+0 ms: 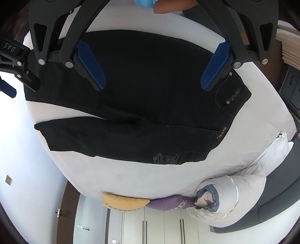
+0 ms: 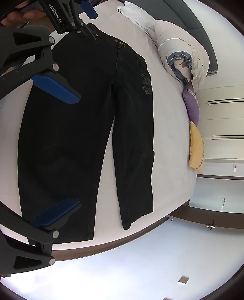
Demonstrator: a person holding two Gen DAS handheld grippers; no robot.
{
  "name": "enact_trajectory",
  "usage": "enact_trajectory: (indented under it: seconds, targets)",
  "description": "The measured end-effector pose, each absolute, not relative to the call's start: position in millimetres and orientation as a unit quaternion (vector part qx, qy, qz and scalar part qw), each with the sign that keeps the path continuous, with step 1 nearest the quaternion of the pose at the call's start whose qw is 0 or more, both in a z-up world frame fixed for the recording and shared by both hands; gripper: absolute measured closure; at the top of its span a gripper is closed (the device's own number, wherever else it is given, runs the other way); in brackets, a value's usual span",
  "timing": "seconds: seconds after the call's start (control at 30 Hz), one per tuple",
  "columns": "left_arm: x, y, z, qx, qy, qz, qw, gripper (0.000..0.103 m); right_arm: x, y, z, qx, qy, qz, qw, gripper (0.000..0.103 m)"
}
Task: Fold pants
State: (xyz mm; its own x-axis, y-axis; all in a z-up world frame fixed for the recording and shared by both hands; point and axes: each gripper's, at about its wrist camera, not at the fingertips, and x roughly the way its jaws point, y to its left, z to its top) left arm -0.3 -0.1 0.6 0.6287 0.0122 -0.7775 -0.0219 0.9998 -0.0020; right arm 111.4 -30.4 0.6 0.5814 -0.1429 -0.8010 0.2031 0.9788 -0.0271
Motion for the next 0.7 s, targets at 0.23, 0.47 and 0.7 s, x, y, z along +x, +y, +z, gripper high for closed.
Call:
enact_trajectory:
  seconds: [0.23,0.47,0.7]
  targets:
    - [-0.1,-0.9,0.6,-0.004,0.428,0.01,0.904,0.0,113.6,-27.9,0.2,0.031,0.447,-0.094,0.889,0.0]
    - [-0.5,-0.1,0.0,-0.005,0.427,0.01,0.904,0.0,111.8,-27.1,-0.2,0.035,0.444,-0.094,0.89,0.0]
    - [-3.7,3.0,-0.9,-0.006,0.429,0.013,0.903,0.0,111.2,-26.8,-0.6,0.036,0.444,-0.093,0.89,0.0]
